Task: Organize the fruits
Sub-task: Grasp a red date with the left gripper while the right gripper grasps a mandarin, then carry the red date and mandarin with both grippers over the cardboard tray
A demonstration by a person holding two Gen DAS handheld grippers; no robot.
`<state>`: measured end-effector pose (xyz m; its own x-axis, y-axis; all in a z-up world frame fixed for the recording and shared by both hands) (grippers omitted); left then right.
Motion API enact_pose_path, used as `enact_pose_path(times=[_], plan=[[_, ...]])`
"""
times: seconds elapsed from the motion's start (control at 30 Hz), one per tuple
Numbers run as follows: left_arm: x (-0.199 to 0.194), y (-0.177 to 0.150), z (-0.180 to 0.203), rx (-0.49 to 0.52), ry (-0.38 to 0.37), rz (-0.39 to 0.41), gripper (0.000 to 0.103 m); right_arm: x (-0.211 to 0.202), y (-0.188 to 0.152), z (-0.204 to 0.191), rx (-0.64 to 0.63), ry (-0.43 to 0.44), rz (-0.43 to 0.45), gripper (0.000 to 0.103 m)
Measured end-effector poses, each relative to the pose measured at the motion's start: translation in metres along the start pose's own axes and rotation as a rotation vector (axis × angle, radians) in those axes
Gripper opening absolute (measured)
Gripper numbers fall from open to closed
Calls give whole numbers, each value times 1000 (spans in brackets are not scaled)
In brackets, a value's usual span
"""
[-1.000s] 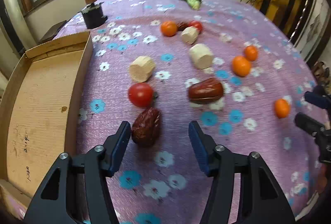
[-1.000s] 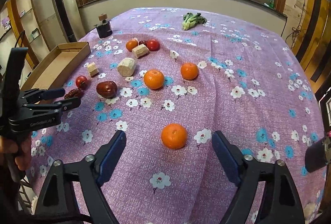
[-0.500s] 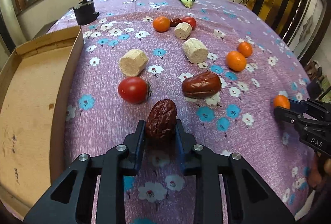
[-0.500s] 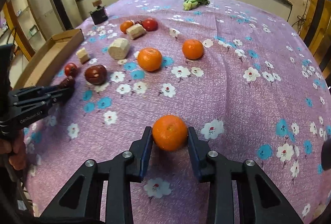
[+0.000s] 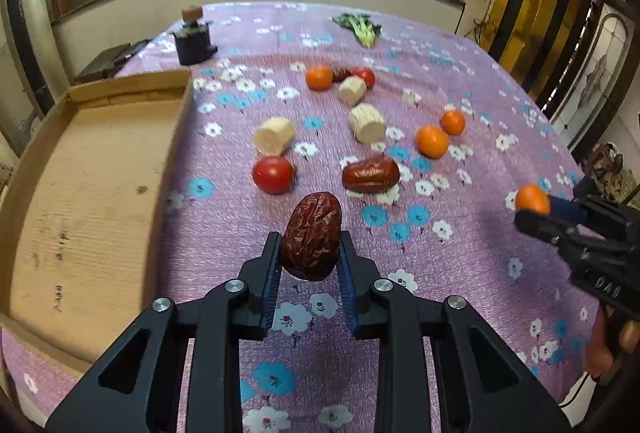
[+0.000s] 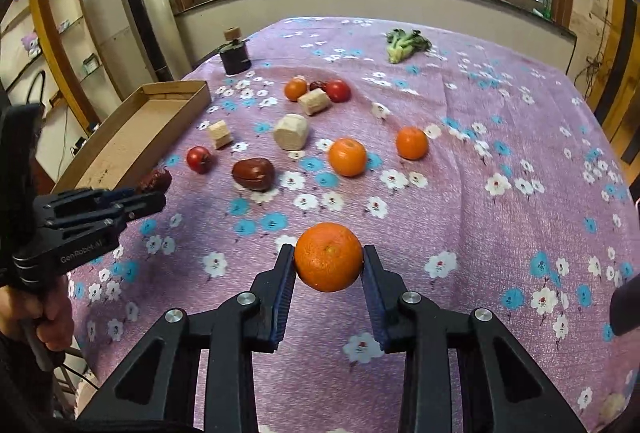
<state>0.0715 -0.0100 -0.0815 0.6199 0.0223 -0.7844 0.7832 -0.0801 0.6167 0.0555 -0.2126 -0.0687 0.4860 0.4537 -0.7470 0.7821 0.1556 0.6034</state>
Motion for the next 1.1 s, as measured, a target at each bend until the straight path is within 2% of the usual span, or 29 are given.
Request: enact_pose_path(times=[0.27,0.4,1.1], plan=[[-25,7,-31,-52,49,55,24,-8,11,-31,-78,-128,33,34],[-33,8,-47,-73,80,69,24,-12,19,-45,-108,-162,59,33],[-38,4,-103,-157,147,80,24,-7,36,-90,-181,-135,74,33]])
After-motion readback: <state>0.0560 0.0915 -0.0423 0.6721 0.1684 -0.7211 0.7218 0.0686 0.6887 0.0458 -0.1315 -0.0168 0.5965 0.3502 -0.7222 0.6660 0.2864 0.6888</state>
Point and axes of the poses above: each gripper's, at about its wrist camera, not at the fingertips, and x roughly the way its jaws point, z to its right, y to its top, the point moved 5 cm from there along x, roughly the way its jaws point, and after that the axes turned 12 degrees about y, right-handed, at the moved point
